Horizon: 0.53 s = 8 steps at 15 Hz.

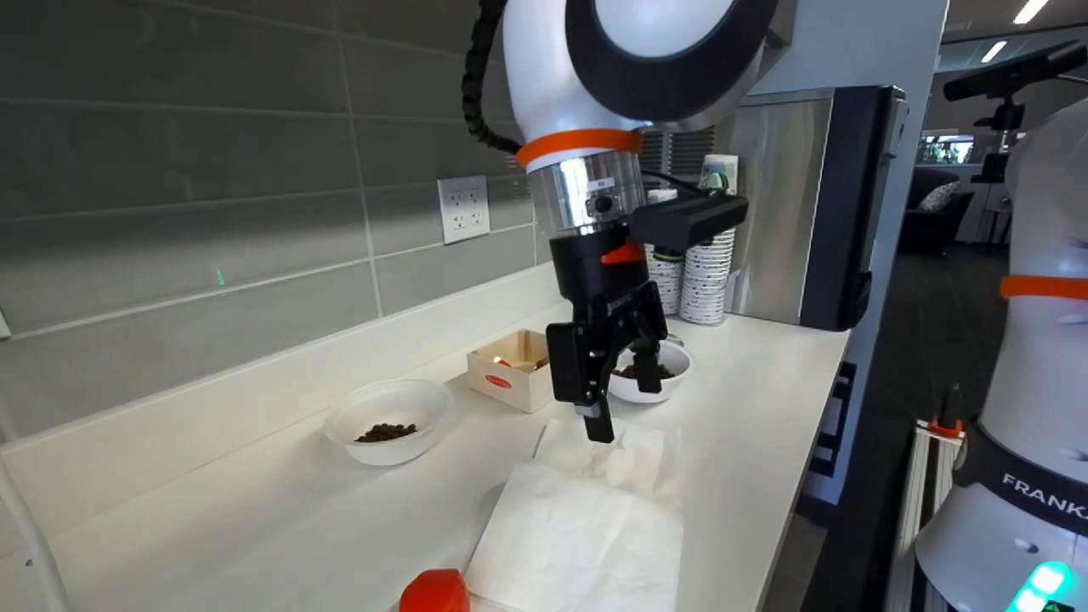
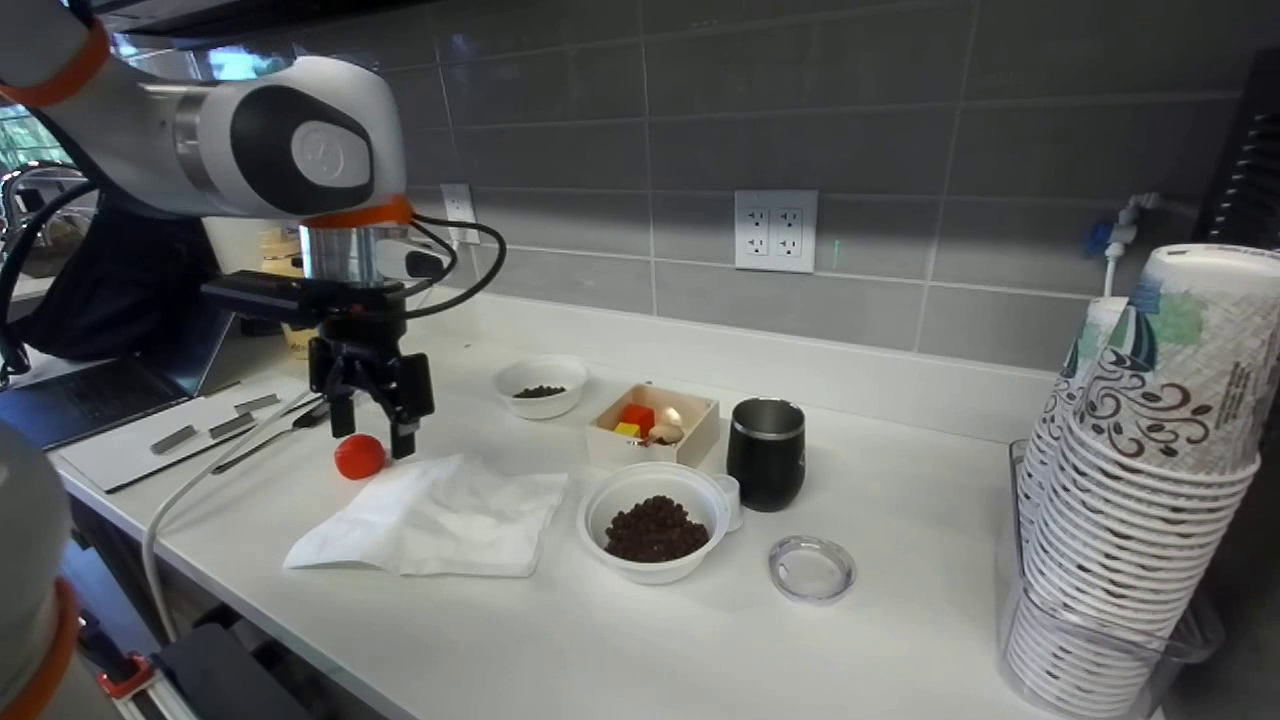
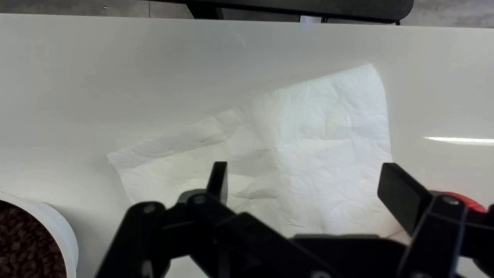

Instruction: Flip the napkin over

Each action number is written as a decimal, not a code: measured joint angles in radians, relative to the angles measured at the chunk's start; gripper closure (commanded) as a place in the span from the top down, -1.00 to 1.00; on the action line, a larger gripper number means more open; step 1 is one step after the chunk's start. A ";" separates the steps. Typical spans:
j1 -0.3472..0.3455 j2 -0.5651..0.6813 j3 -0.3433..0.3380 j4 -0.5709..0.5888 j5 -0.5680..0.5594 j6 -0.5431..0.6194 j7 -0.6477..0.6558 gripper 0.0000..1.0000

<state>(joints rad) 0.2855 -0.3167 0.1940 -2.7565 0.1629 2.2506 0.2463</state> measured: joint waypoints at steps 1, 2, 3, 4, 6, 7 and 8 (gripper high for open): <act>-0.007 0.030 0.000 -0.001 0.000 0.031 -0.010 1.00; -0.012 0.063 0.000 -0.001 0.001 0.062 -0.020 1.00; -0.016 0.098 0.000 -0.002 0.001 0.093 -0.030 1.00; -0.019 0.133 0.000 -0.003 0.001 0.123 -0.037 1.00; -0.024 0.204 0.000 -0.004 0.002 0.174 -0.047 1.00; -0.027 0.238 0.000 -0.004 0.002 0.197 -0.053 1.00; -0.029 0.272 0.000 -0.004 0.002 0.219 -0.057 1.00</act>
<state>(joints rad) 0.2561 -0.0444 0.1937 -2.7609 0.1650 2.4694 0.1894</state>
